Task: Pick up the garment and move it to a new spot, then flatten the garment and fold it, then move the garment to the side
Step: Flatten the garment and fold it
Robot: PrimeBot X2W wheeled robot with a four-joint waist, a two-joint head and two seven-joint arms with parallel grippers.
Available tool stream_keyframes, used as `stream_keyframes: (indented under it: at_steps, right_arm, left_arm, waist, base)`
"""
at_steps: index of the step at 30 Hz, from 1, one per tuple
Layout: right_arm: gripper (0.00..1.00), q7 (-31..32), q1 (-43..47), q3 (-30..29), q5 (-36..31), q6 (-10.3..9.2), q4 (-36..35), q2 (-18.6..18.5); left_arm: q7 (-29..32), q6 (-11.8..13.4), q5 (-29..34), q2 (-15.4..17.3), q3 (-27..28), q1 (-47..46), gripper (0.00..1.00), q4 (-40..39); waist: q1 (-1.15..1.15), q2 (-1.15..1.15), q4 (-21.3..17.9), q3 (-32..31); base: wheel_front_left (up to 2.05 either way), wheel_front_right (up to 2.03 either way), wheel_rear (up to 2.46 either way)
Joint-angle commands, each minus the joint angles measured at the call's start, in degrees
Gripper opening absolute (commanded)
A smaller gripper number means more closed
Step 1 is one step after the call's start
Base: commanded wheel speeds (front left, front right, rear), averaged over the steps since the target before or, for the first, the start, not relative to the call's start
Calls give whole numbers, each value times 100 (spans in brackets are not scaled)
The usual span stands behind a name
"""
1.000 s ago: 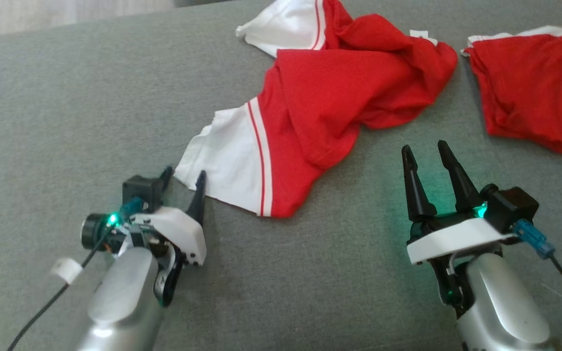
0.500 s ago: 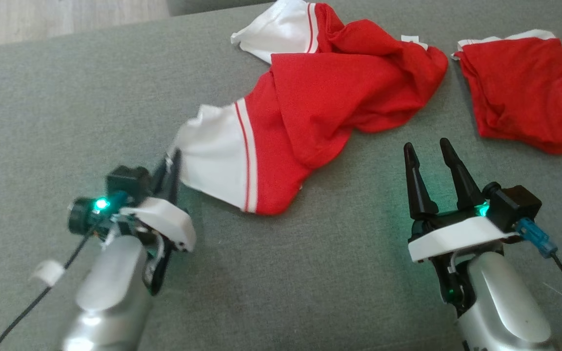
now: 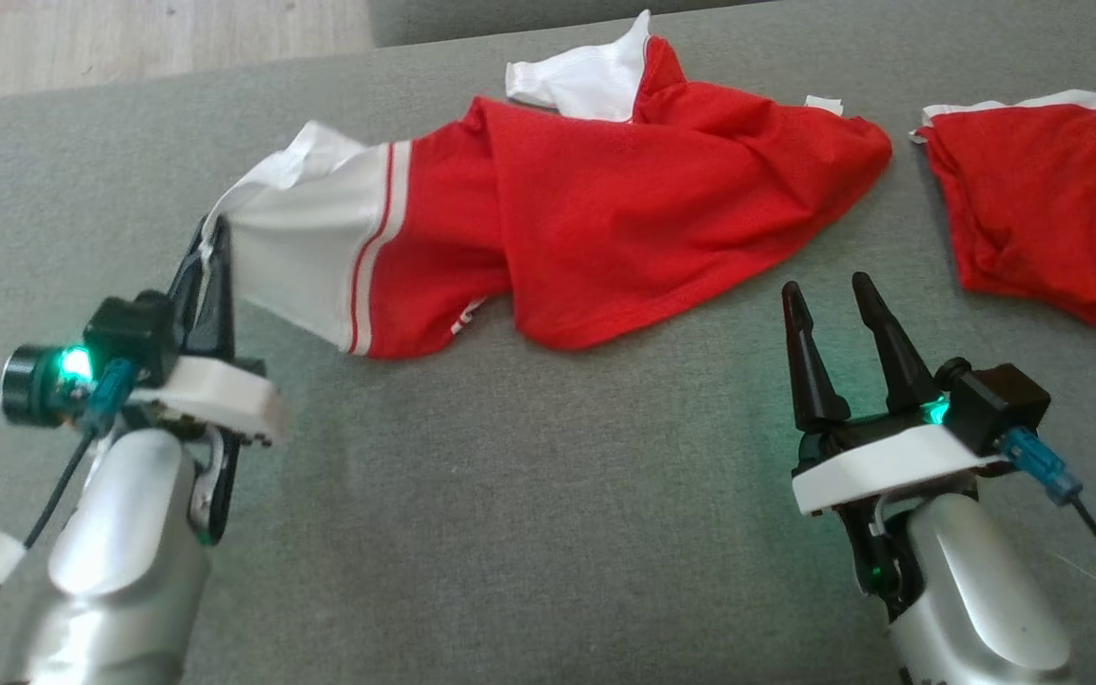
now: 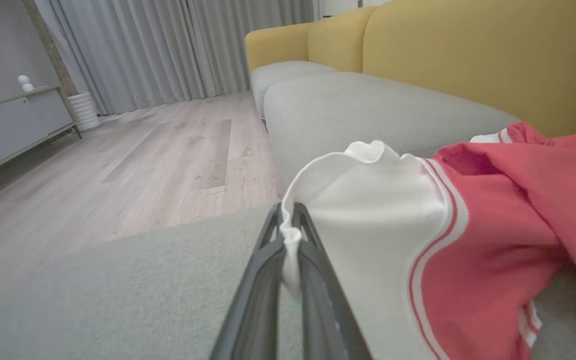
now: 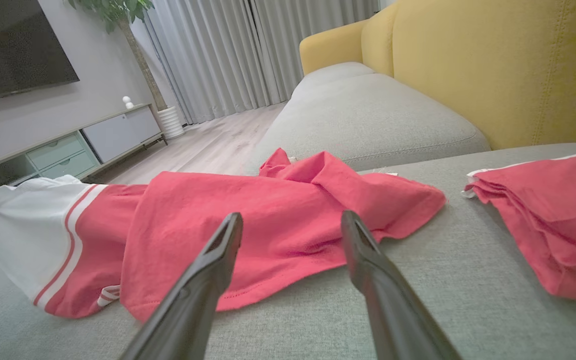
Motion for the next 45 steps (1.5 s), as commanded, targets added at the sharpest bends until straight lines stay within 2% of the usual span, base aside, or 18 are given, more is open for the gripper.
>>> stream_keyframes:
  at_steps: [1, 8, 13, 15, 19, 24, 27, 28, 29, 30, 34, 37, 41, 45]
  right_arm:
    - [100, -38, -73, 134, 35, -4, -165, 26]
    - [100, -38, -37, 30, -35, -4, -80, 26]
    - [100, -38, -37, 24, -54, -4, -25, 26]
    - [100, -38, -32, 37, -38, -4, -8, 26]
    - [100, -38, -38, 78, -20, -4, 15, 26]
    - [100, -38, -21, 72, -14, -4, 33, 26]
    - [100, -38, -1, 72, -20, -4, 55, 26]
    - [100, -38, 5, 72, -22, -4, 65, 26]
    - [100, -38, 11, 74, -24, -4, 74, 26]
    - [100, -38, 16, 75, -26, -4, 81, 26]
    - [100, -38, 20, 73, -31, -4, 95, 26]
    - [100, -38, 26, 65, -41, -4, 103, 26]
    - [100, -38, 48, 77, -51, -4, 101, 26]
    - [100, -38, 78, 107, -62, -4, 87, 26]
  left_arm:
    - [-22, 50, 43, 240, 221, -52, 0, -124]
    - [-264, 279, 96, 342, 398, 184, 0, -590]
    - [-295, 274, 442, 478, 478, 215, 0, -1741]
    - [-296, 214, 624, 519, 422, 341, 0, -2150]
    - [-297, -125, 1058, 740, 27, 686, 0, -2556]
    - [-298, -474, 1340, 1081, -390, 1245, 0, -2323]
    - [-298, -683, 1289, 1209, -650, 1552, 0, -1995]
    - [-289, -738, 1250, 1249, -745, 1639, 5, -1813]
    - [-249, -789, 1201, 1281, -856, 1697, 55, -1652]
    - [-214, -818, 1156, 1307, -934, 1719, 100, -1527]
    - [-112, -819, 981, 1273, -900, 1693, 100, -1254]
    - [-163, -601, 721, 1110, -626, 1600, 100, -1212]
    - [-264, -196, 137, 701, -23, 1563, 100, -1508]
    - [-294, 27, -410, 212, 632, 1673, 100, -2210]
  waist:
    - [0, 0, 27, -2]
    - [0, 0, 234, -109]
    - [0, 0, 416, -157]
    - [0, 0, 484, -173]
    - [0, 0, 598, -190]
    - [0, 0, 680, -245]
    - [0, 0, 713, -284]
    - [0, 0, 723, -299]
    - [0, 0, 733, -315]
    - [0, 0, 743, -327]
    - [0, 0, 773, -352]
    - [0, 0, 801, -385]
    - [0, 0, 819, -456]
    - [0, 0, 808, -513]
  base:
    - [0, 0, 0]
    - [0, 0, 0]
    - [0, 0, 0]
    - [0, 0, 0]
    - [0, 0, 0]
    - [0, 0, 0]
    - [0, 0, 0]
    - [0, 0, 0]
    - [0, 0, 0]
    - [0, 0, 0]
    - [0, 0, 0]
    - [0, 0, 0]
    - [0, 0, 0]
    - [0, 0, 0]
